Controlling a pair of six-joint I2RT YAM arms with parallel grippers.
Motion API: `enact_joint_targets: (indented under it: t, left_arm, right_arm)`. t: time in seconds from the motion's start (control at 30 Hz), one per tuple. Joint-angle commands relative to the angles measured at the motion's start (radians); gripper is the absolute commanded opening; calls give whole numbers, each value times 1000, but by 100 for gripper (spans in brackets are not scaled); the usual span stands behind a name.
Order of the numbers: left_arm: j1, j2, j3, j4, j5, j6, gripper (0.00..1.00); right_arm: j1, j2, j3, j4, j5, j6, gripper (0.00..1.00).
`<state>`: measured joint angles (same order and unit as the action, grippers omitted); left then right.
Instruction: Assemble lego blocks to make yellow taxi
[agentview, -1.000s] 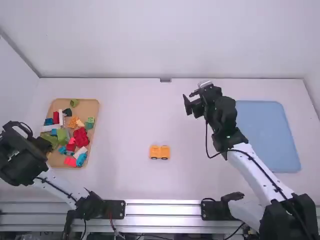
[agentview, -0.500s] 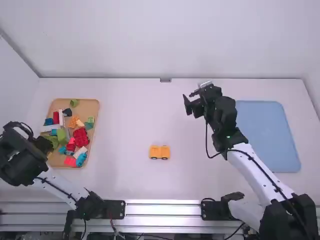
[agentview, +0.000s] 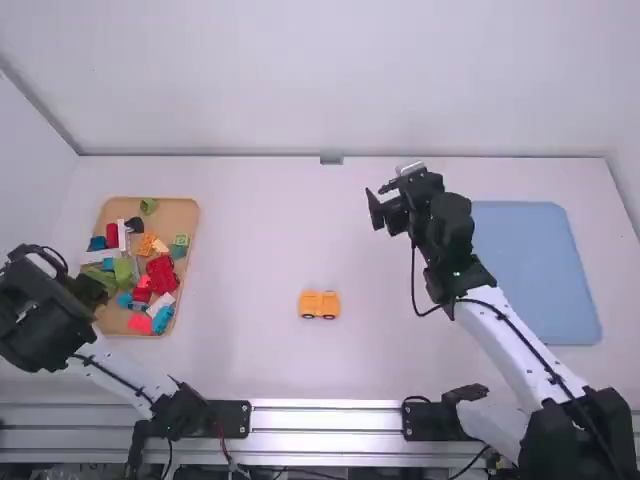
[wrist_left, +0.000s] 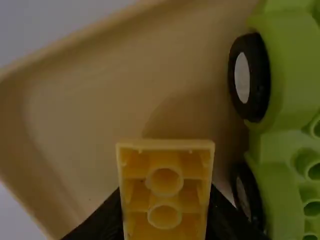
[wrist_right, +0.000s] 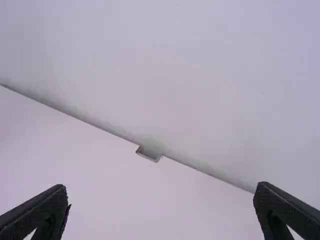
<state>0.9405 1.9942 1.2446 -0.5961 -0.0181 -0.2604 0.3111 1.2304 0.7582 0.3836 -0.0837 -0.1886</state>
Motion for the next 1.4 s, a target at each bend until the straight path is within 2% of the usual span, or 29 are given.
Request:
enact_joint_targets:
  t: [0.0,0.27,0.4,0.53,0.6,0.67,0.77,0.9,0.97,1.03,1.1,1.13,1.23,1.37]
  left_arm:
    - [0,7,7,1,2,15,35]
    - [0,7,8,22,4,26,27]
    - [0,-12,8,21,3,22,23]
    - [3,-93,8,-18,18,-5,14]
    - [-4,-158,7,-42,54,-3,6]
    - [-5,-222,7,-64,64,-4,2]
    - [-12,-327,-3,-88,78,0,3]
    - [-70,-467,-62,-39,281,132,2]
    - [-121,-558,-119,13,445,232,3]
    - [-156,-613,-154,40,517,279,6]
    - [-225,-688,-203,81,602,322,12]
    - [-237,-698,-211,89,612,322,13]
    - [-375,-776,-295,216,747,337,17]
    - [-517,-787,-365,366,869,343,15]
  right_arm:
    - [-3,6,37,1,3,5,99]
    - [-3,6,37,2,-1,8,98]
    - [-3,6,37,-1,-72,3,99]
    - [-3,6,37,6,-119,-45,99]
    - [-3,6,37,6,-126,-42,99]
    - [-3,6,37,6,-126,-21,98]
    - [-5,6,37,5,-127,13,99]
    - [-18,39,48,22,-182,35,99]
    - [-37,103,87,32,-243,66,99]
    - [-48,148,123,27,-278,112,99]
    - [-65,236,199,8,-402,133,98]
    - [-66,243,205,6,-413,132,99]
    - [-77,381,323,-2,-639,132,99]
    - [-77,484,413,-2,-849,134,99]
